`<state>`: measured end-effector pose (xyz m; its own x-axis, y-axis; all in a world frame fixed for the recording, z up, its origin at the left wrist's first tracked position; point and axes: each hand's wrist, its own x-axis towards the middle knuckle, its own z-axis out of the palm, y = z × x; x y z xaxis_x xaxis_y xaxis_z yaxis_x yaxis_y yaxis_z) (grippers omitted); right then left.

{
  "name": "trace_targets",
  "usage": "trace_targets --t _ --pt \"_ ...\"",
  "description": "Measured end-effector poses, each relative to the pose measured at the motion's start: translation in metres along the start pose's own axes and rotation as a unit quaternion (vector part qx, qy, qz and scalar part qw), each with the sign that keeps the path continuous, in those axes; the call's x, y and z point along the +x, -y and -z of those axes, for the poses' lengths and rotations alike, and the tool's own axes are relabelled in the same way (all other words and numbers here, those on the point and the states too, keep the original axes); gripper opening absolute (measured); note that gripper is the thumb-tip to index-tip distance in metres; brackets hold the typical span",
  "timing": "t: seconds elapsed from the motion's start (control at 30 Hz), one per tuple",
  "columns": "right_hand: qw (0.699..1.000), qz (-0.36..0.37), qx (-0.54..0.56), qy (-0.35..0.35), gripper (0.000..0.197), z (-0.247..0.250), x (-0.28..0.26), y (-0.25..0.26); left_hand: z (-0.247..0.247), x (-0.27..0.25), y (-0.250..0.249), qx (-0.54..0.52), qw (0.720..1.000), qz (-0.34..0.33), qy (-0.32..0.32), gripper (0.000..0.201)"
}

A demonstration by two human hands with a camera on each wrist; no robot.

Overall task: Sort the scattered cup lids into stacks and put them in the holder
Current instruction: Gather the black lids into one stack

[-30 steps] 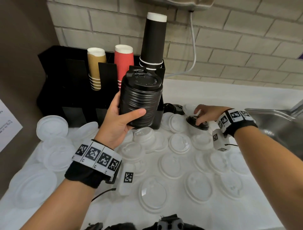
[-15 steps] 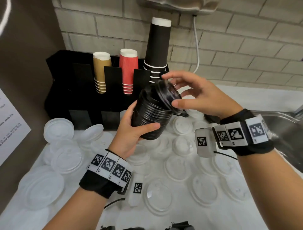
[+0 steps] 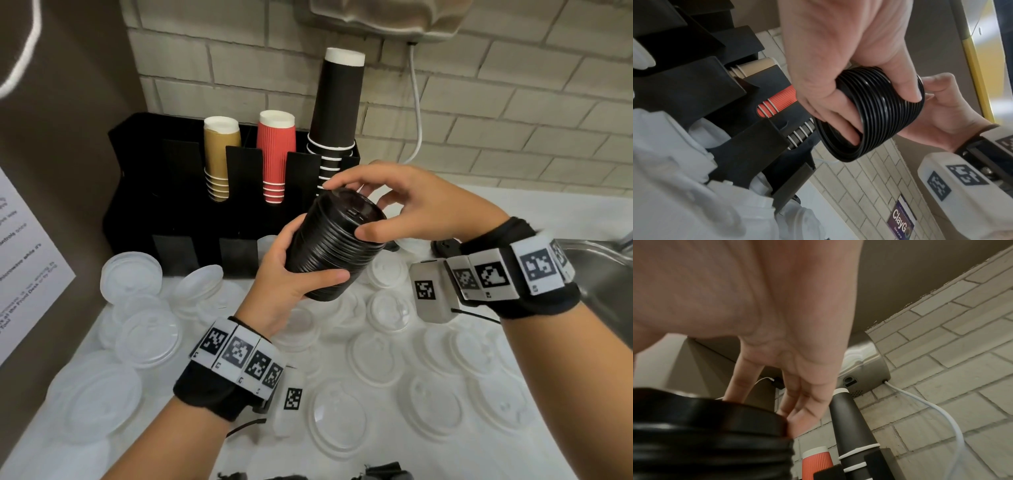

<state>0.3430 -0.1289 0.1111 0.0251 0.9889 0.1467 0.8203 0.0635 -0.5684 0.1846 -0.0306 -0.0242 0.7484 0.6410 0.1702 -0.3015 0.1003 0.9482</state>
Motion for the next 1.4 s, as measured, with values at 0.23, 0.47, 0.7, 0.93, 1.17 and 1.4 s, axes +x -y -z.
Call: trace_targets --t 0.23,0.47,0.7,0.93,1.17,1.4 --pt "0.999 0.020 0.045 -0.006 0.060 0.005 0.000 -0.019 -0.002 0.005 0.006 -0.037 0.999 0.005 -0.011 0.090" --pt "0.888 -0.250 0.220 -0.316 0.012 0.035 -0.002 -0.158 0.004 0.018 -0.004 -0.077 0.994 -0.035 -0.062 0.082" --pt "0.840 -0.527 -0.109 -0.068 0.060 0.013 -0.003 -0.261 0.009 0.032 -0.014 -0.054 0.995 -0.052 -0.061 0.086" --pt "0.818 -0.560 -0.128 -0.021 0.077 -0.001 0.002 -0.295 0.014 0.034 -0.010 -0.032 0.996 -0.049 -0.065 0.083" --pt "0.828 -0.526 -0.190 0.048 0.056 -0.002 -0.004 -0.310 0.017 0.031 -0.007 -0.027 0.995 -0.042 -0.087 0.085" --pt "0.813 -0.558 -0.146 -0.084 0.078 0.021 0.001 -0.266 0.011 0.022 -0.005 -0.037 0.996 -0.033 -0.078 0.087"
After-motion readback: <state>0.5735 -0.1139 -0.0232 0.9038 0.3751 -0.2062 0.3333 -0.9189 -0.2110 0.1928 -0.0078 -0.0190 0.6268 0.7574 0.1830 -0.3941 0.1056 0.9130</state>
